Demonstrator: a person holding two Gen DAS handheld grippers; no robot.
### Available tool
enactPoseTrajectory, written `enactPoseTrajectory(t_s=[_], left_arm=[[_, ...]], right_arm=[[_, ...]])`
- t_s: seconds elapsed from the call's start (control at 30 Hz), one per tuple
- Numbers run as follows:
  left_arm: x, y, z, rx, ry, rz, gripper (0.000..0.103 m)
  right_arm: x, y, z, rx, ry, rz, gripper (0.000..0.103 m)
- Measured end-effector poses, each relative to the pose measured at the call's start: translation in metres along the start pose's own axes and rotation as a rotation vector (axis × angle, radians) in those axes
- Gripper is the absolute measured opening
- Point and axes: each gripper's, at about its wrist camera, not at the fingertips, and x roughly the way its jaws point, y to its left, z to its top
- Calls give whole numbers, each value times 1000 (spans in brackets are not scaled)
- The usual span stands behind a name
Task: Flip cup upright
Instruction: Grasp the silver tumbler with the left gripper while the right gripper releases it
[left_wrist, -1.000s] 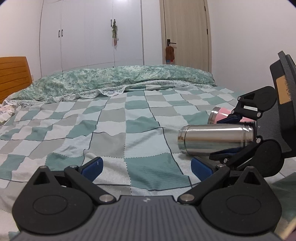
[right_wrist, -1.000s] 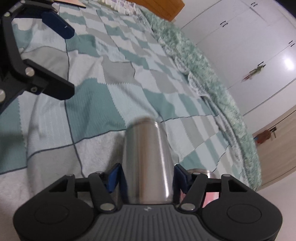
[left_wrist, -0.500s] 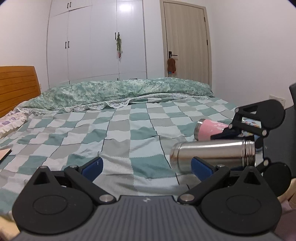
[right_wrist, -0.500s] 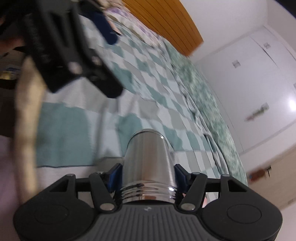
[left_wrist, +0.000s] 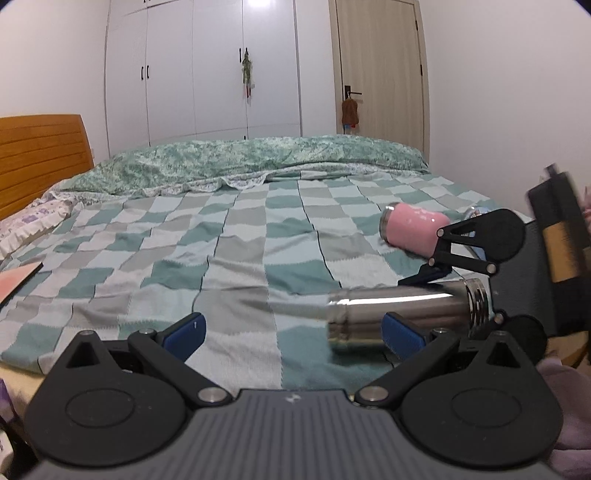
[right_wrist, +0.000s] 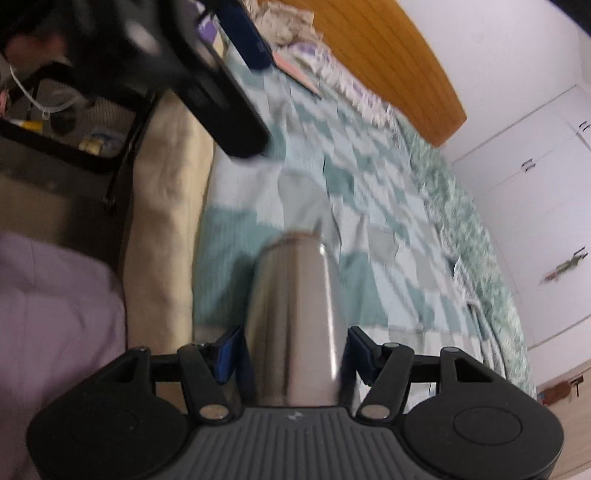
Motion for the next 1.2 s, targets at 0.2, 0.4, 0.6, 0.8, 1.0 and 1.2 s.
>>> enactPoseTrajectory(t_s=[0.2,0.4,0.6,0.8,1.0,1.2], left_arm=[[2,-8,-7,6,26,-8,103],[5,-21,-7,44,46,-16,103],[15,-36,-2,163,62,-38,103],[43,-59,5,388,94,-124,103],[72,-80,13,588,109,-183,103],[105,-87,21,667,165,-292,103]], right_arm=[[14,-2,-14,-49,52,-6,61],[11,-3,-20,-5,42,-37,94],[-41,-24,-47,339,-78,-79,103],[-81,-30,-98,720,-133,-163,103],[-89,-29,-122,916,-124,-194,103],[-84,-26,-122,949,-107,-210,103]])
